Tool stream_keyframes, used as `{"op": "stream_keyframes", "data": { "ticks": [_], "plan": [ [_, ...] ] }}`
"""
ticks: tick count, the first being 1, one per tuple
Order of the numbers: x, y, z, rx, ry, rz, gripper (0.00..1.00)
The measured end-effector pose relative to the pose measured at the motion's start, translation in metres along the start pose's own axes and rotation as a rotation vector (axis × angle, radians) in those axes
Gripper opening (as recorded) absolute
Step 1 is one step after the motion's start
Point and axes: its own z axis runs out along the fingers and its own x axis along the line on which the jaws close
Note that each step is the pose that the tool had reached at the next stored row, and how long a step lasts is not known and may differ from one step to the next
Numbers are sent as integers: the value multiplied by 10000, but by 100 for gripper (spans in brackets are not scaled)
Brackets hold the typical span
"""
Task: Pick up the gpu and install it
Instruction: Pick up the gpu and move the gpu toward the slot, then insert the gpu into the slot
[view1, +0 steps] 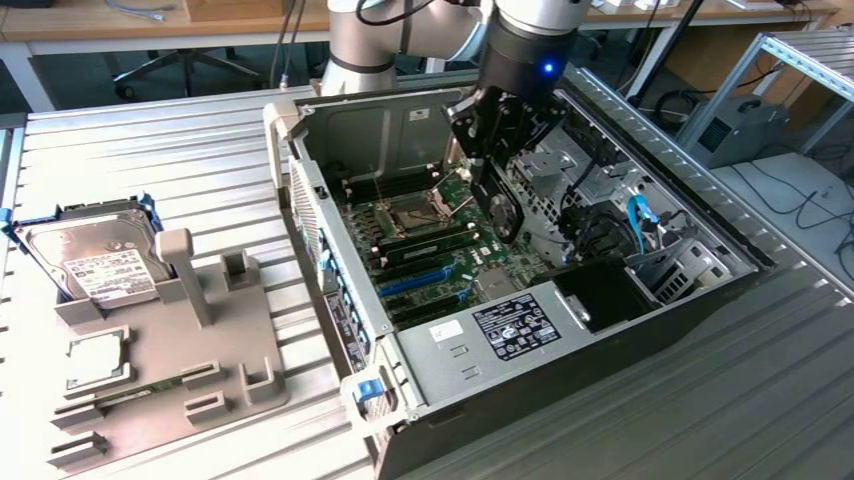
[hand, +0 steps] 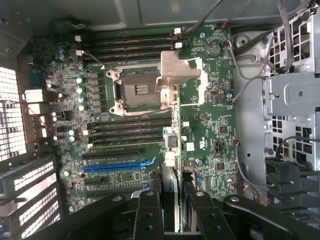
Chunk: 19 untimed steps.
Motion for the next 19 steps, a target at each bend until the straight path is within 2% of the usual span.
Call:
{"op": "stream_keyframes", "data": {
  "ticks": [7, 19],
  "plan": [
    [-9, 1, 43, 2, 0, 0, 27],
    [-9, 1, 47, 0, 0, 0, 27]
  ]
}}
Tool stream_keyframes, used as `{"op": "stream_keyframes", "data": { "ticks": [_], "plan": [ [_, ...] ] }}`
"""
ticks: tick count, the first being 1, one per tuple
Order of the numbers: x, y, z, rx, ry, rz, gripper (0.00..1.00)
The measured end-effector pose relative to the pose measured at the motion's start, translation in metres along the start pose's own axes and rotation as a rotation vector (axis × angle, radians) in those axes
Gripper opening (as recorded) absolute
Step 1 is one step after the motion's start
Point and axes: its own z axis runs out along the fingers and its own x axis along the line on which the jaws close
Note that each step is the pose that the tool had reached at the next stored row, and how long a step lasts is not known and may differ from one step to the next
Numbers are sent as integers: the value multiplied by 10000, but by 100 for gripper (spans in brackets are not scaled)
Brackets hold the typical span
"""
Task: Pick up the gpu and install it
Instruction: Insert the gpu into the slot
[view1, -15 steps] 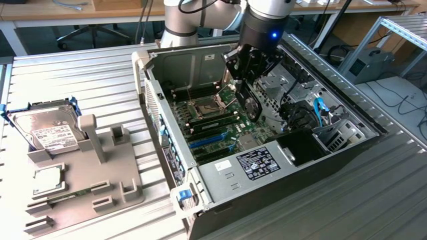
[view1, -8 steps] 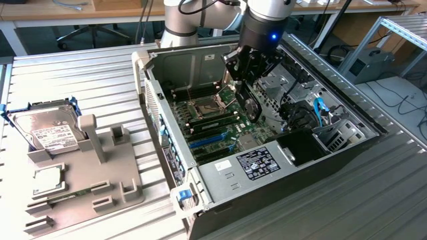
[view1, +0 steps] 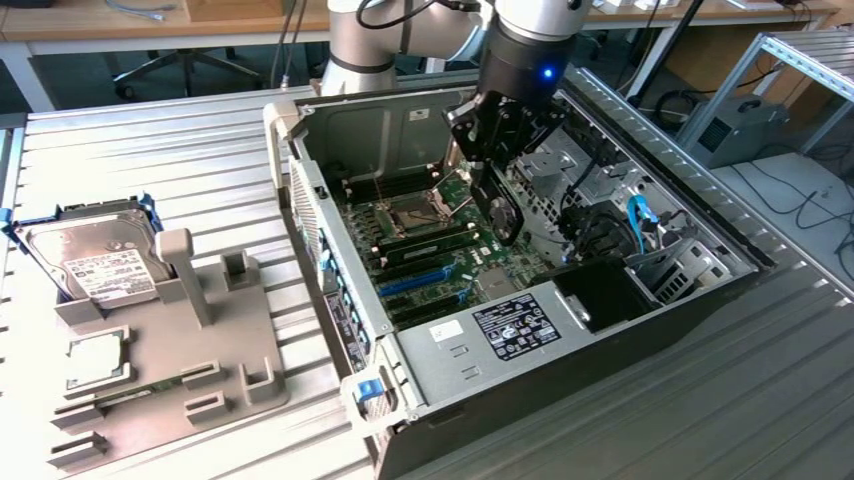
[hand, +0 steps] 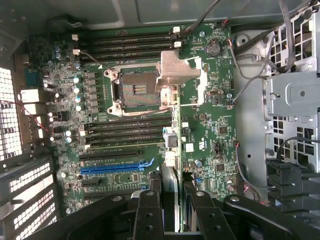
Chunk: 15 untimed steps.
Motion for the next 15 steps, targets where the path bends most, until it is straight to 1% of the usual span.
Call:
{"op": "stream_keyframes", "data": {
  "ticks": [6, 15],
  "plan": [
    [0, 0, 0, -3, 0, -114, 27],
    [0, 0, 0, -18, 3, -717, 27]
  ]
}}
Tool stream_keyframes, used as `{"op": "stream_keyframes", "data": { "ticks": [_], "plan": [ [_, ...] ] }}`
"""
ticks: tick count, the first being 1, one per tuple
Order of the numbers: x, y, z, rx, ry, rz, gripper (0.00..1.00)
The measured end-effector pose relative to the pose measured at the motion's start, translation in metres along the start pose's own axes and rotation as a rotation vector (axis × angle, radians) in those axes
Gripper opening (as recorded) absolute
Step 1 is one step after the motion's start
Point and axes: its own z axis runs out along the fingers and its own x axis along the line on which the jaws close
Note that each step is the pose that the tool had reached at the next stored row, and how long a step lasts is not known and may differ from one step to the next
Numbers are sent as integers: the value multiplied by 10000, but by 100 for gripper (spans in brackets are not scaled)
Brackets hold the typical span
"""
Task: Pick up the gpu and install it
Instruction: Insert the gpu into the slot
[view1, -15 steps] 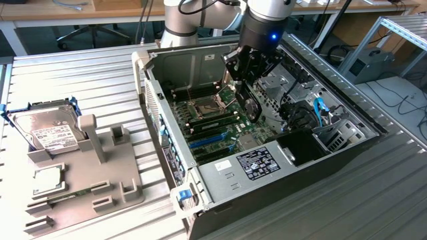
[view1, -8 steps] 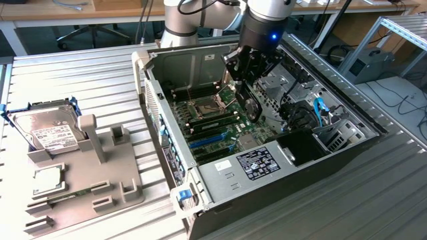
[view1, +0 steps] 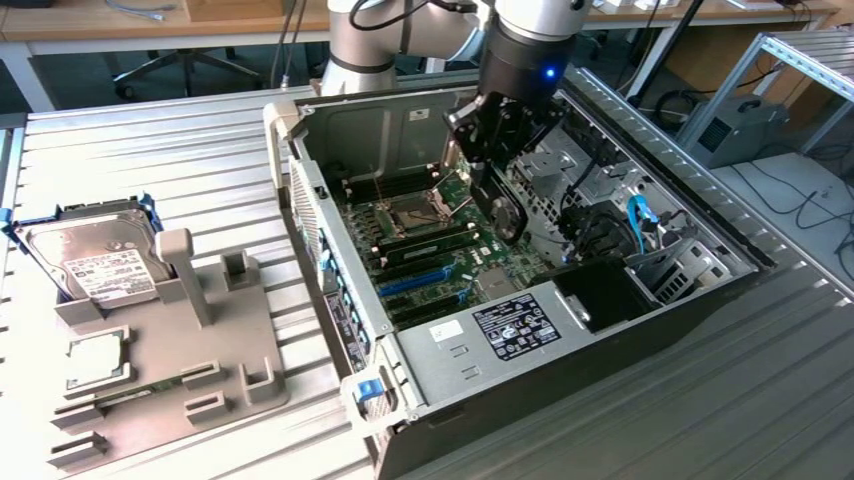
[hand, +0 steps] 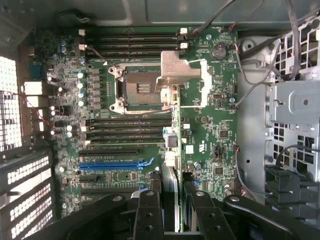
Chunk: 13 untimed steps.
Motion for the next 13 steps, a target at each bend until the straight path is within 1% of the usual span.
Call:
{"op": "stream_keyframes", "data": {
  "ticks": [13],
  "plan": [
    [-1, 0, 1, -14, 2, -730, 27]
  ]
}}
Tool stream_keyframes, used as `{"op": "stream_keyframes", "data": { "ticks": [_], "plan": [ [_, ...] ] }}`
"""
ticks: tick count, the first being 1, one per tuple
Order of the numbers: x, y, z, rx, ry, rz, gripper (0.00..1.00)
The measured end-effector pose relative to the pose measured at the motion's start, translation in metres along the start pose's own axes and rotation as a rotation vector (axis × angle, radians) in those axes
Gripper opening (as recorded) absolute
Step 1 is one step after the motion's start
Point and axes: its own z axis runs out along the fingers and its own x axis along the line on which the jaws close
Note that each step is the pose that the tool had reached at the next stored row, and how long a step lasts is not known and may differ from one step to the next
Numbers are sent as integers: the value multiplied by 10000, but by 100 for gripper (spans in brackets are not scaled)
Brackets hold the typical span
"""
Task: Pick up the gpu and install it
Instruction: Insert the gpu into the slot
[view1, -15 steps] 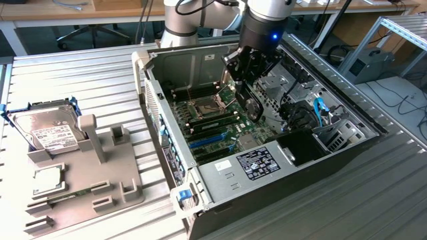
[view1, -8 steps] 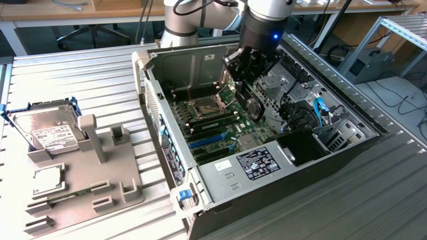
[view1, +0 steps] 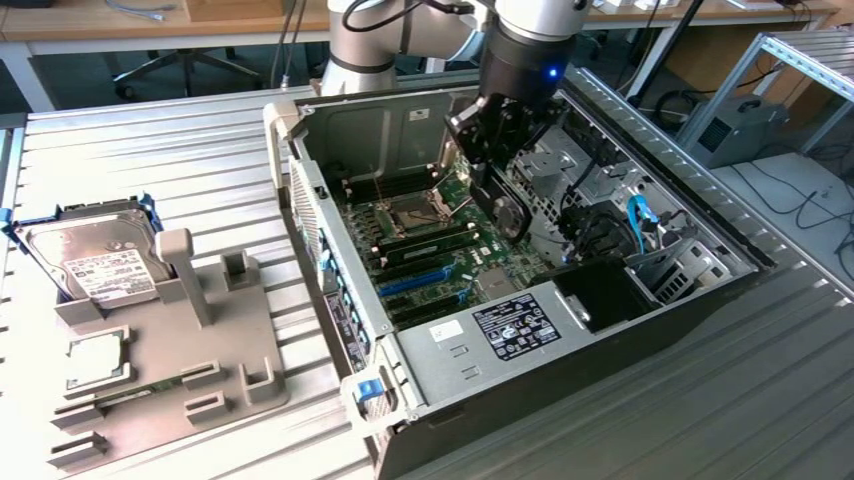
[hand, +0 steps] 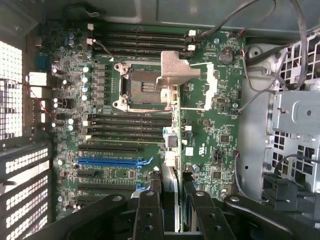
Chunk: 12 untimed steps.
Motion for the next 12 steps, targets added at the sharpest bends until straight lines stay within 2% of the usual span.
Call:
{"op": "stream_keyframes", "data": {
  "ticks": [12],
  "plan": [
    [-3, -1, 2, -11, 3, -693, 27]
  ]
}}
